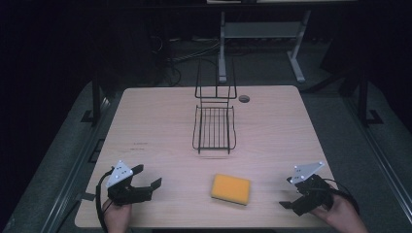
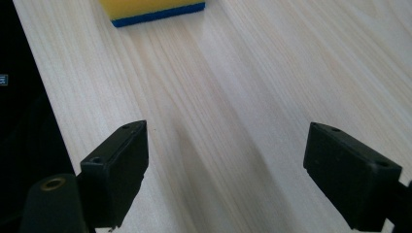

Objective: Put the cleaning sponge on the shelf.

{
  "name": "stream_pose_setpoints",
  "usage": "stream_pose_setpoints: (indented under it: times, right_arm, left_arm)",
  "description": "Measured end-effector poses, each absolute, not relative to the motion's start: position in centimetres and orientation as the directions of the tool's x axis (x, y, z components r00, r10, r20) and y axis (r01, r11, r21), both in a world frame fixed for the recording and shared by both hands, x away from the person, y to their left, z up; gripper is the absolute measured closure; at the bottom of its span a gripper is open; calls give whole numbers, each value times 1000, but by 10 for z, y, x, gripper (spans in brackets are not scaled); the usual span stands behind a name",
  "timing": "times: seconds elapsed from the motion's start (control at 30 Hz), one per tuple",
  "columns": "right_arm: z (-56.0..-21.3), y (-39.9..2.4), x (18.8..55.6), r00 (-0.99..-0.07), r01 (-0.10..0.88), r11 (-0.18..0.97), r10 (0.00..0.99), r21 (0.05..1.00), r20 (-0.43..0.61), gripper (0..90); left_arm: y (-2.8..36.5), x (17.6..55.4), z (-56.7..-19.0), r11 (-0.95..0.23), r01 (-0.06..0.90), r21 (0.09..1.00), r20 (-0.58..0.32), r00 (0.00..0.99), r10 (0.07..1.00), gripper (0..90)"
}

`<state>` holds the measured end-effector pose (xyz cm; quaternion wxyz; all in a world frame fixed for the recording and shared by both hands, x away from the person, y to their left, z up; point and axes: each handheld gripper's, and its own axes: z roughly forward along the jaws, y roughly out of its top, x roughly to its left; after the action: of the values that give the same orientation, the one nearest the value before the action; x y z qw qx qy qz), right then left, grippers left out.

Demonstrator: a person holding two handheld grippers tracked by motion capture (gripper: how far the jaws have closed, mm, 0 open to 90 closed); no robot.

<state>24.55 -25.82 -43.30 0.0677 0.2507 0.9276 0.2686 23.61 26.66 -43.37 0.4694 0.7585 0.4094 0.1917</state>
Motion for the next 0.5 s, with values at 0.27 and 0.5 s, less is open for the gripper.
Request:
stream_pose_setpoints:
  times: [0.27, 0.5]
  right_arm:
    - [-433, -253, 248, -875, 416, 738, 484, 532, 14, 156]
    - [-431, -240, 249, -892, 389, 761, 453, 520, 6, 156]
  left_arm:
    - [267, 236, -433, -224, 439, 870, -91, 590, 802, 128]
    - [268, 235, -434, -227, 442, 868, -92, 592, 801, 128]
